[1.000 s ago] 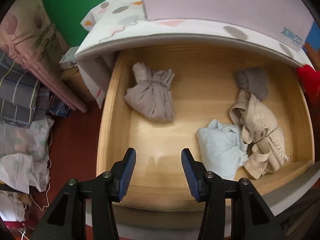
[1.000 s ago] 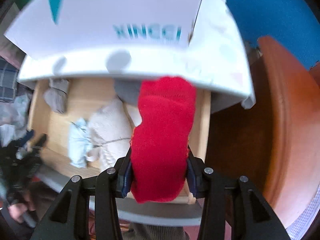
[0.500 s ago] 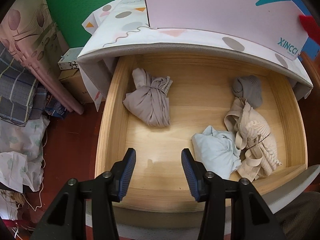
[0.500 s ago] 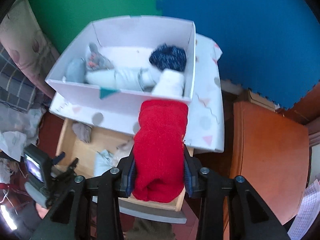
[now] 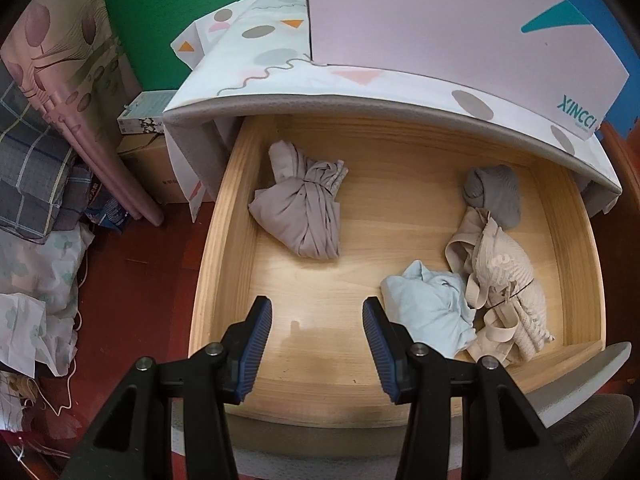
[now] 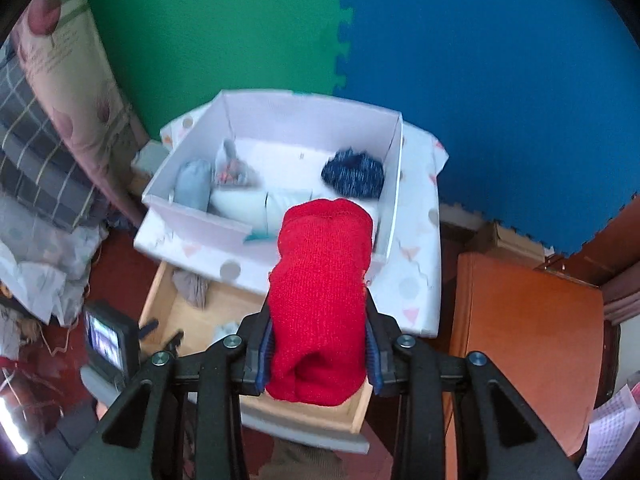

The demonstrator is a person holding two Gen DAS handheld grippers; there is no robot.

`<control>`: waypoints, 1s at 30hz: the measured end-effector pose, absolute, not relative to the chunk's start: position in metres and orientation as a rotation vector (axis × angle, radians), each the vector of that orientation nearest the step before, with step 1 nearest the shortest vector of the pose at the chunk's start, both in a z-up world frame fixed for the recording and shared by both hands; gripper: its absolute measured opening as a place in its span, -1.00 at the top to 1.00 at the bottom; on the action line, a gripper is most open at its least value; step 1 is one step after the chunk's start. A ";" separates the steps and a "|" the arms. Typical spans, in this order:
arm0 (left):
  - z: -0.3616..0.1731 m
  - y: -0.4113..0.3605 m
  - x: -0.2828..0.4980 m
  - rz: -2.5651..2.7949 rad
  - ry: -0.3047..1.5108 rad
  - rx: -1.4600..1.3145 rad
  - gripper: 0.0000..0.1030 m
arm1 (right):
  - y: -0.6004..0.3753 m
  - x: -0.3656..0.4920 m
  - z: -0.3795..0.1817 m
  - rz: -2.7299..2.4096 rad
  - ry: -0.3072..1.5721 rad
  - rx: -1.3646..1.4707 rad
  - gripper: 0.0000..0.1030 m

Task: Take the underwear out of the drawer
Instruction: 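Lift the red sock with the right gripper over the pink box, then lower the red sock into the pink box and open the right gripper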

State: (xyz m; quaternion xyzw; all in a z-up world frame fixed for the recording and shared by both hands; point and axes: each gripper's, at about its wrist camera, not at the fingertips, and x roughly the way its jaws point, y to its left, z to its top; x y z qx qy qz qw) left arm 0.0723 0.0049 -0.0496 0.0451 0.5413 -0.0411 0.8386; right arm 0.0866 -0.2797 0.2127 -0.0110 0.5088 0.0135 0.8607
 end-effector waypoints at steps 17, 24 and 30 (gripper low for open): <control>-0.051 0.009 0.074 -0.087 1.154 0.064 0.06 | -0.277 0.250 0.128 -0.047 1.186 -0.003 0.28; -0.052 0.006 0.075 -0.098 1.159 0.063 0.06 | -0.275 0.251 0.092 -0.045 1.246 -0.005 0.15; -0.053 0.003 0.075 -0.098 1.167 0.072 0.06 | -0.283 0.224 0.123 -0.023 1.206 0.010 -0.01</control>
